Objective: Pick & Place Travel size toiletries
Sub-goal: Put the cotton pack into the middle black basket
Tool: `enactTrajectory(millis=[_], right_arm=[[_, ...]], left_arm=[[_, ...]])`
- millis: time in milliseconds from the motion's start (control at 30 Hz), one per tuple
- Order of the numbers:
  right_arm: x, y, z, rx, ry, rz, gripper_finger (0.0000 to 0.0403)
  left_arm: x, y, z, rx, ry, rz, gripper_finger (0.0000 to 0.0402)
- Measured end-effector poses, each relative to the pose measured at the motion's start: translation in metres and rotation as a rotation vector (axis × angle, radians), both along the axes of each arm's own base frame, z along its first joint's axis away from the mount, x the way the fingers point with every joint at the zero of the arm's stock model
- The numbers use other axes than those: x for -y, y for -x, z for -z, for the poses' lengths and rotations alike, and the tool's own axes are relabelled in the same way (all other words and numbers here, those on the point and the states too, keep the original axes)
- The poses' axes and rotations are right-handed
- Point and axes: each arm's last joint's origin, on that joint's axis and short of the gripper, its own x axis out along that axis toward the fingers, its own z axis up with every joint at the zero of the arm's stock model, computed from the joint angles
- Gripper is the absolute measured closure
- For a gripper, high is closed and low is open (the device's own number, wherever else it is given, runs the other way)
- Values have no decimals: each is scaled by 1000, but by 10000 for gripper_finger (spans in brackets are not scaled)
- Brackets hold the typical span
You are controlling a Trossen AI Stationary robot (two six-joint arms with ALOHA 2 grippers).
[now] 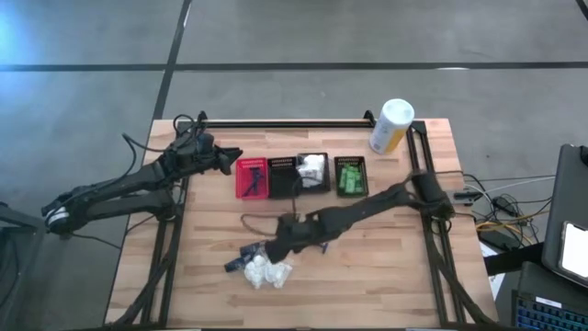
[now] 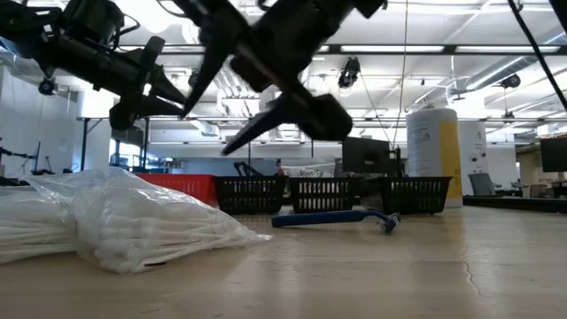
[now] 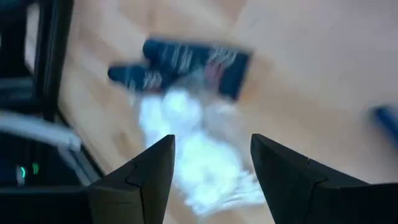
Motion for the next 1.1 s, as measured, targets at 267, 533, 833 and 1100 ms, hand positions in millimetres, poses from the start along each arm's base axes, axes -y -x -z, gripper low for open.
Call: enactTrajectory(millis=[267,533,833,1100], right_arm=[[-26,-35,1,8,8,-67,227],[-26,-49,-7,-75,259,-362,235],[15,-55,-14,-139,297,-399,214],[30,-52,-14,-168,345,-517,207]], left_arm=[[-1,-1,2,-12,7,0,282],[-1,-1,3,-18,11,0,282],[-1,-2,4,-26,16,0,282],[-1,-2,4,-27,16,0,282]])
